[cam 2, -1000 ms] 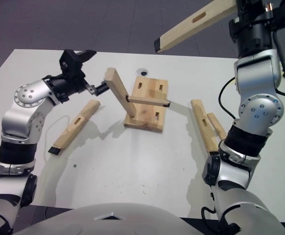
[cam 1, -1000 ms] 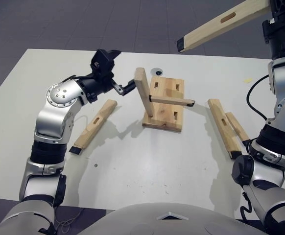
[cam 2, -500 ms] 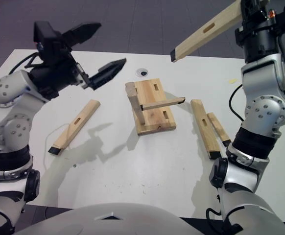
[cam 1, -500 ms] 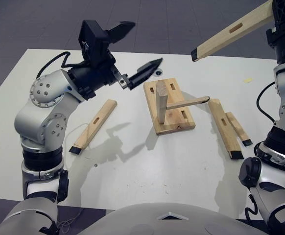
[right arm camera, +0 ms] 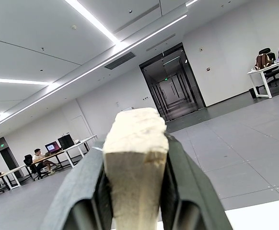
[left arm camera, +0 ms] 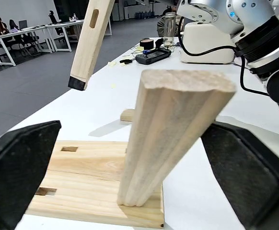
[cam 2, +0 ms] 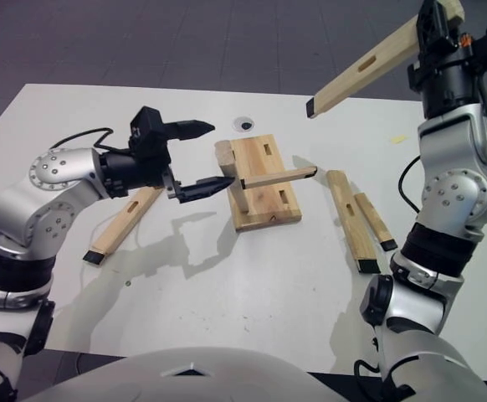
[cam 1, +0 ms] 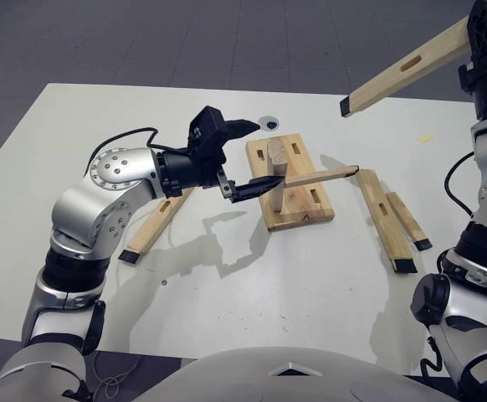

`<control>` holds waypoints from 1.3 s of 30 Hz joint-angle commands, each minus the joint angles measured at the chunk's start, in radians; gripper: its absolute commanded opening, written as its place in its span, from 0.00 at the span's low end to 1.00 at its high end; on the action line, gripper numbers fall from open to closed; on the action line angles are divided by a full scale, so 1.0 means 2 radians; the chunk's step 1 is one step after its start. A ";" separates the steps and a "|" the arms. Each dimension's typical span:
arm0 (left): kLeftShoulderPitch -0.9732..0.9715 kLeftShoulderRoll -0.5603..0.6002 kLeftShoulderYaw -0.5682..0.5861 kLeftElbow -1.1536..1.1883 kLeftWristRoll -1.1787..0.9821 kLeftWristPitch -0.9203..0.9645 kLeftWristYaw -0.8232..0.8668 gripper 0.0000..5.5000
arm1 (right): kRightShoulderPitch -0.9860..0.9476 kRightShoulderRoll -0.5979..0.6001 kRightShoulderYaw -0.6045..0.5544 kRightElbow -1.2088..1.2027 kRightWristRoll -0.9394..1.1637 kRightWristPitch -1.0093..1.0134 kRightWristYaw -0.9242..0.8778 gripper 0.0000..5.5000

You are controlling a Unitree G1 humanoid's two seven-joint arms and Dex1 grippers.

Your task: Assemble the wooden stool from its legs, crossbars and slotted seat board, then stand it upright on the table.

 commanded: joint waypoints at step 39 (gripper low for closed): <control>0.078 -0.122 -0.055 0.006 0.148 -0.054 0.146 0.37 | 0.130 -0.015 0.128 -0.062 -0.236 -0.085 0.165 0.19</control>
